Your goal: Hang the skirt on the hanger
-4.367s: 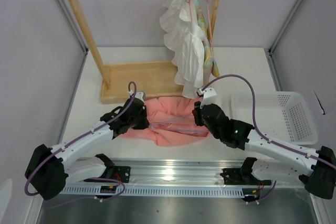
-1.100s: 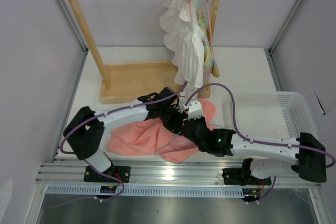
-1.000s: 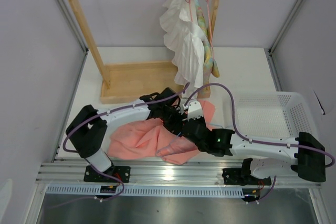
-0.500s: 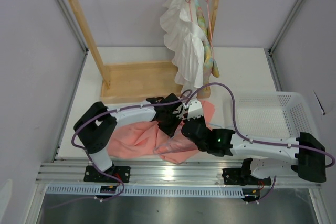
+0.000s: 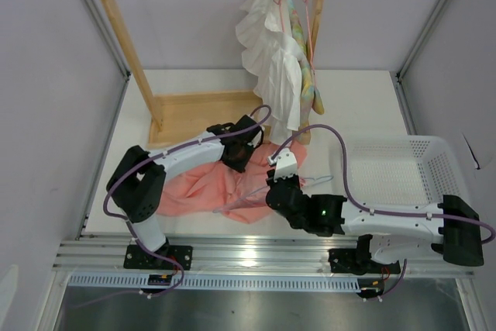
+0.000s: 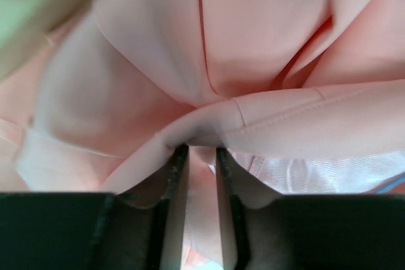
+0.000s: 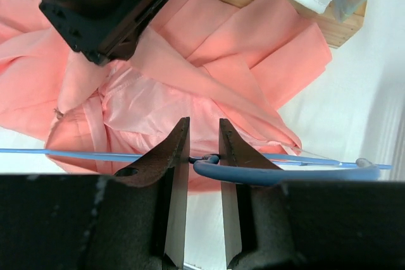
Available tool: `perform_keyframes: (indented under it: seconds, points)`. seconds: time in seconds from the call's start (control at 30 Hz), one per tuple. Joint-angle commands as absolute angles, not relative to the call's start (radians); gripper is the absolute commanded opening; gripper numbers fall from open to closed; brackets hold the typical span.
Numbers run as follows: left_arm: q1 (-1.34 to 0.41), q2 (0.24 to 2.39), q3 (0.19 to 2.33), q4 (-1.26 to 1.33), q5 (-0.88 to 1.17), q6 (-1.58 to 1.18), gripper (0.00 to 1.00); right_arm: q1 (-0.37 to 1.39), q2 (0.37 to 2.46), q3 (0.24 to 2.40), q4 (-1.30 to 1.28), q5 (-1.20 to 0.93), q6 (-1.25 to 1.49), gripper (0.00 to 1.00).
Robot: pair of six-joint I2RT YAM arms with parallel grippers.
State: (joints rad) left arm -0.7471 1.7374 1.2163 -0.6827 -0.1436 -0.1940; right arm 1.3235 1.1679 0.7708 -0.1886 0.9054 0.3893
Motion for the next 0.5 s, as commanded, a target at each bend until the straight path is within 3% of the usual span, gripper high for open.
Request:
perform_keyframes:
  seconds: [0.0,0.2,0.47]
  points:
    - [-0.741,1.652,1.279,-0.689,-0.157,-0.158,0.32,1.331,1.216,0.825,-0.216,1.025,0.440,0.00]
    - [-0.744,1.530,1.241,-0.657,-0.023,-0.175,0.42,1.321,1.261,0.871,-0.238,1.065,0.456,0.00]
    - [-0.756,1.370,1.168,-0.721,0.136,-0.144,0.43,1.318,1.114,0.839,-0.101,0.931,0.338,0.00]
